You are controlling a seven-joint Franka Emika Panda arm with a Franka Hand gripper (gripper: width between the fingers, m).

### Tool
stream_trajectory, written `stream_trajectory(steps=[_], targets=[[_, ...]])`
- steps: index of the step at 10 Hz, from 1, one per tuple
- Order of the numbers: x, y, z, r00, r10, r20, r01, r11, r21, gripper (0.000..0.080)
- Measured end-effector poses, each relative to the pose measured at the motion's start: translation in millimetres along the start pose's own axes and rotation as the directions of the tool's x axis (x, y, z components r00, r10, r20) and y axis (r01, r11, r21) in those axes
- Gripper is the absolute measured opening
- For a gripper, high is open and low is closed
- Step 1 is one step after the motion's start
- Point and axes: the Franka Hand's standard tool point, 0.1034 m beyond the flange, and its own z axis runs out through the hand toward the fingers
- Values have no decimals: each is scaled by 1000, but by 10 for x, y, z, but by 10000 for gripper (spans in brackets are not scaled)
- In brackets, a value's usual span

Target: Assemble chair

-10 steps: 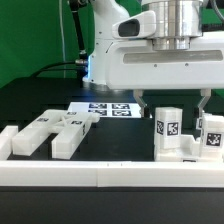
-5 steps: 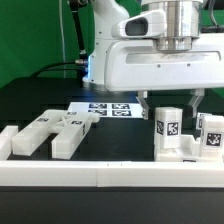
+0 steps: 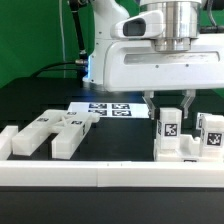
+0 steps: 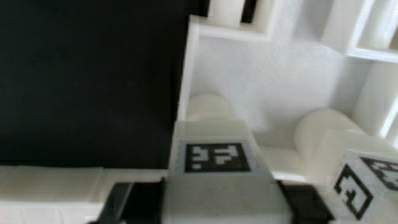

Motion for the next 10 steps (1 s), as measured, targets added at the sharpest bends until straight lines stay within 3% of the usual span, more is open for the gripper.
stream_trajectory(steps=[2,5,8,10], targets=[[-1,9,0,992,123,0,-123,992,2,289],[1,-28,6,898,439,-3,-439,898,18,291],[6,-45,6,762,647,4,-647,762,27,291],[6,-68,6,610,792,15,-792,610,32,291]])
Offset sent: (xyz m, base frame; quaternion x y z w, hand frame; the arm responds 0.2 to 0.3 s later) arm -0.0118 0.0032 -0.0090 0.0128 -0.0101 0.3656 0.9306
